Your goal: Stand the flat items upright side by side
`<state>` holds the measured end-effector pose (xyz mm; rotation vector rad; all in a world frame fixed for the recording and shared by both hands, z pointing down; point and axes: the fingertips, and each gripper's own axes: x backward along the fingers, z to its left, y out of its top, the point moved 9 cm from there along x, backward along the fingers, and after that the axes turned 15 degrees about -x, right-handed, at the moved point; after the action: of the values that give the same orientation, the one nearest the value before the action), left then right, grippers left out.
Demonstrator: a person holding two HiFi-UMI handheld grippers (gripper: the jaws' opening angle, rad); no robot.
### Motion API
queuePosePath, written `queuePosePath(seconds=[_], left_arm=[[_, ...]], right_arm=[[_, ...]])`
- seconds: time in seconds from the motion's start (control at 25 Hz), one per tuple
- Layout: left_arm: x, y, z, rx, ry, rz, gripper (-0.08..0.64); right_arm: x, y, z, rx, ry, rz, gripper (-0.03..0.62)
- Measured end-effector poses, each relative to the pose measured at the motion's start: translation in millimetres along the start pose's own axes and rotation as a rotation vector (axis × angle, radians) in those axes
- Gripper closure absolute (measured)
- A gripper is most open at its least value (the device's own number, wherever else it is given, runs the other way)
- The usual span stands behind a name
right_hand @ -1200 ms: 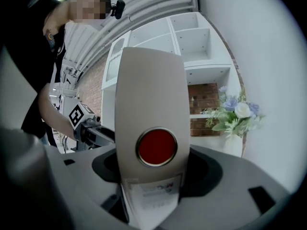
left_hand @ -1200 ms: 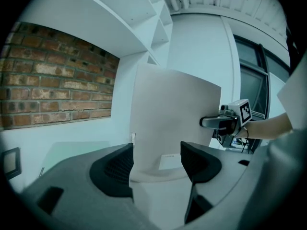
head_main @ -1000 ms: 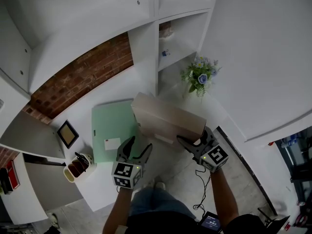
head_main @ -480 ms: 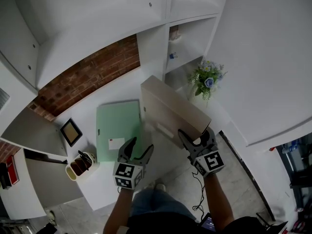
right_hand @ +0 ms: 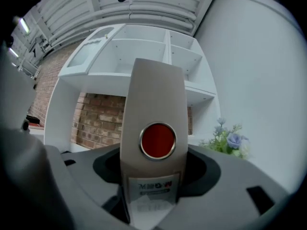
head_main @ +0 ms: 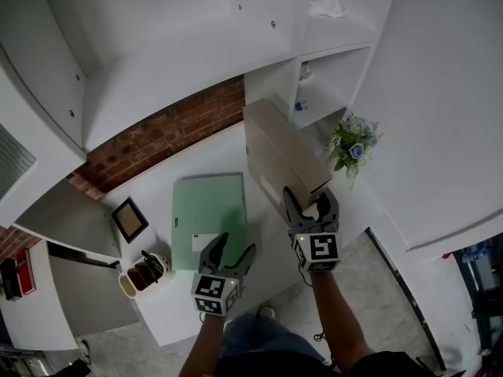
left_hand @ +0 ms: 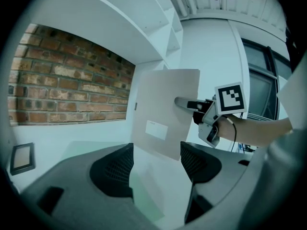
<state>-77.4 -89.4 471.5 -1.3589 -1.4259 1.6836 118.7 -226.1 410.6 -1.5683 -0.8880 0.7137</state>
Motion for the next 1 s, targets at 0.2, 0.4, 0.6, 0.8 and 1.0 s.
queuePosePath(seconds=[0.2,0.4,0.6,0.8,1.0], left_arm=[[5.7,-6.2,10.4,0.022,0.022,0.007,0.264],[7.0,-8.6,22.1,0.031,0.043,0.011,0.264],[7.6,-8.1,27.5,0.025,0.055,0.013,0.264],[8.6,-14.7,30.1,0.027,0.053,0.038,0.264],[9.5,-17.9,32.2,0.024,0.058,0.054,0.264]], right_arm=[[-40.4,-9.9,9.2,0.038,-0.025,0.014,0.311],[-79.7,-22.2,14.7,0.059,-0.035,0.019,0.314],[-115.8,-25.4,9.0,0.027,-0.052,-0.004,0.322],[-133.7,-25.2,6.6,0.023,-0.037,-0.028,0.327],[-148.5,-24.7,12.3,0.017,-0.01,-0.076,0.328]])
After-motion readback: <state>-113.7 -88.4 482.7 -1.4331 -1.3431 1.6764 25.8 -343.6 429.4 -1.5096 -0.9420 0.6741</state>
